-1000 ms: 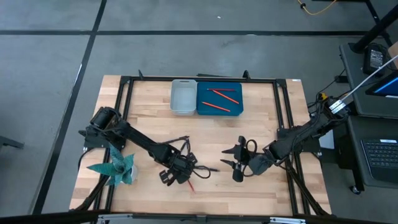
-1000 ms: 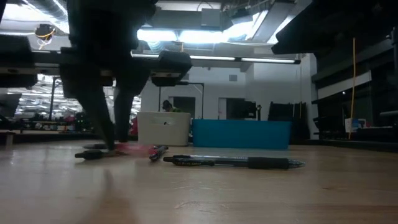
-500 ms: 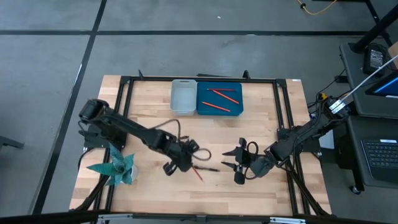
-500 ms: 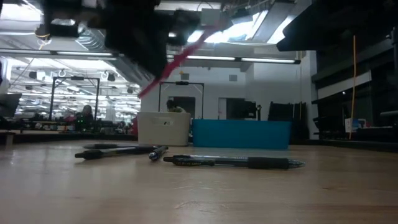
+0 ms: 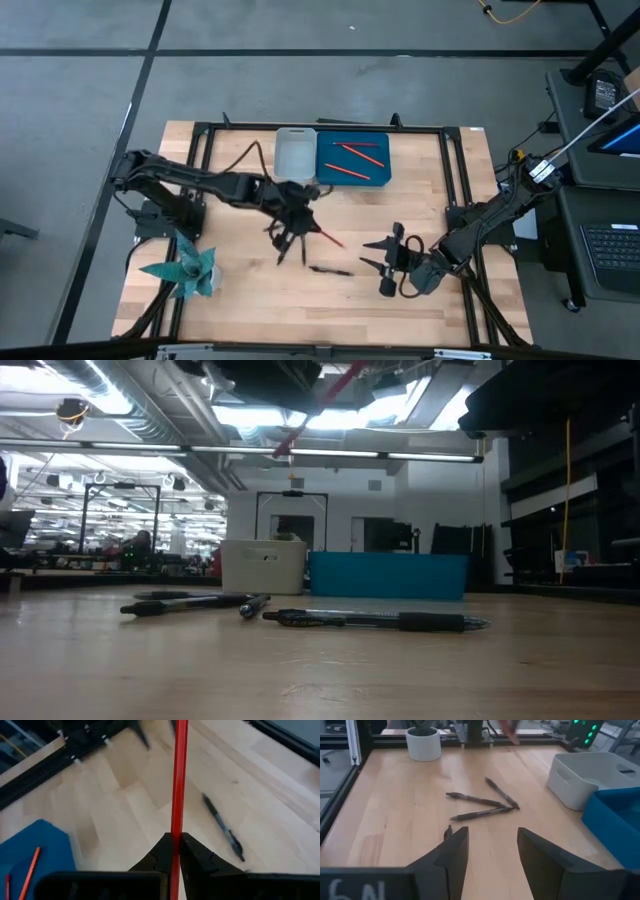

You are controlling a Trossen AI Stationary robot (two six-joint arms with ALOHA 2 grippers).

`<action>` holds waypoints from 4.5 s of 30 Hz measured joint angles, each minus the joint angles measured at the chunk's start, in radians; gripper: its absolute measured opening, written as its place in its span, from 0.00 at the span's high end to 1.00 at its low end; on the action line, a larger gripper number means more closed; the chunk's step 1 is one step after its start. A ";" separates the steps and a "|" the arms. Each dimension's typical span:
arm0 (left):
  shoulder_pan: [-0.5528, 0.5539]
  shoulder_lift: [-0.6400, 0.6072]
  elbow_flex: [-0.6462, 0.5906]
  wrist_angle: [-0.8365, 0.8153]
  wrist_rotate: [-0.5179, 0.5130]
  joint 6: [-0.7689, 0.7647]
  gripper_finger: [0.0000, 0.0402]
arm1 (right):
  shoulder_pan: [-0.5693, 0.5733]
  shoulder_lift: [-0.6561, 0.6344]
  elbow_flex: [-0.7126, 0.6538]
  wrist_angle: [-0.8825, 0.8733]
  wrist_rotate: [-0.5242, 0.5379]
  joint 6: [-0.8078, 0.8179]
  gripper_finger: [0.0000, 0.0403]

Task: Sort pens & pencils
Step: Put the red pencil into the blue bin

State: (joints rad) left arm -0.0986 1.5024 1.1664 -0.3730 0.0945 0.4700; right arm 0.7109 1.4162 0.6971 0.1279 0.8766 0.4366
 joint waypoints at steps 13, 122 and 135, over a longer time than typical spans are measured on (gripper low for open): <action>0.134 0.019 -0.002 0.154 0.141 0.010 0.95 | -0.007 0.000 0.000 0.004 -0.009 0.002 0.58; 0.351 0.120 -0.002 0.193 0.040 0.022 0.78 | -0.412 0.000 0.000 0.325 -0.007 -0.442 0.94; 0.358 0.084 -0.002 -0.003 -0.047 -0.049 0.79 | -0.478 -0.040 0.001 0.162 0.042 -0.387 0.94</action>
State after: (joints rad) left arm 0.2589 1.5860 1.1641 -0.3757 0.0473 0.4210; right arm 0.2327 1.3759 0.6979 0.2896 0.9182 0.0492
